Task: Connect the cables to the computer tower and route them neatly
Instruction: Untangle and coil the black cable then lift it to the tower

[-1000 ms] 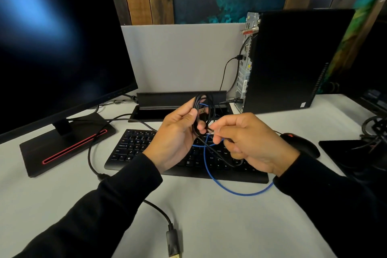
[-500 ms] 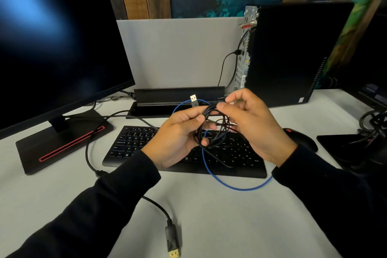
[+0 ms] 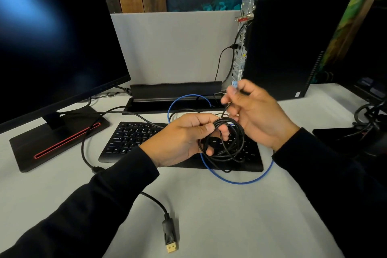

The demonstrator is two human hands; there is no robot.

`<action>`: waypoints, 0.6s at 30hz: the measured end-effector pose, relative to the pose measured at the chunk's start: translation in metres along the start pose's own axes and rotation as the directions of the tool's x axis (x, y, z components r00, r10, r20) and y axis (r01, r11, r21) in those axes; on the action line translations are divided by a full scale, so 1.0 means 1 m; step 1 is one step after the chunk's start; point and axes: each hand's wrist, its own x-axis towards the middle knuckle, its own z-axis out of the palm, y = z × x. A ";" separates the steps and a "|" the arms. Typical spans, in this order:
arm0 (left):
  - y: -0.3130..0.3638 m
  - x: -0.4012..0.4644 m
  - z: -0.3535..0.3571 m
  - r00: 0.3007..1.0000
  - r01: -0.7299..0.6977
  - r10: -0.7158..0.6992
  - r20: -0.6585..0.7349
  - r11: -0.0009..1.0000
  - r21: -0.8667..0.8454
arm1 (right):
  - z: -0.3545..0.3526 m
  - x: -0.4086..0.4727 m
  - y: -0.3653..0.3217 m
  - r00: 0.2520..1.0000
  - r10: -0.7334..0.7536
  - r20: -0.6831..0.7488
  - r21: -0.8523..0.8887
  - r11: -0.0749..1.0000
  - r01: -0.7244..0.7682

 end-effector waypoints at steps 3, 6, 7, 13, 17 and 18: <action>0.000 -0.001 -0.002 1.000 0.013 -0.013 -0.001 0.999 0.043 | -0.016 0.012 -0.009 0.971 -0.007 -0.241 0.189 0.980 0.054; 0.000 0.000 -0.002 1.000 0.010 -0.010 0.003 0.999 0.044 | -0.035 0.018 -0.009 0.920 -0.052 -0.388 0.224 0.963 0.148; 0.000 0.000 -0.001 1.000 0.014 -0.015 0.015 0.999 0.034 | -0.040 0.019 -0.006 0.905 -0.071 -0.420 0.218 0.960 0.176; 0.000 -0.001 -0.003 0.993 0.060 -0.050 0.106 0.993 -0.100 | -0.047 0.028 -0.001 0.851 -0.142 -0.505 0.215 0.935 0.283; 0.001 -0.001 -0.001 0.997 0.003 0.008 0.074 0.989 -0.151 | -0.046 0.027 0.000 0.895 -0.106 -0.433 0.236 0.945 0.226; 0.001 0.000 -0.001 0.999 -0.027 0.031 0.019 0.982 -0.185 | -0.046 0.026 0.001 0.911 -0.081 -0.404 0.229 0.955 0.187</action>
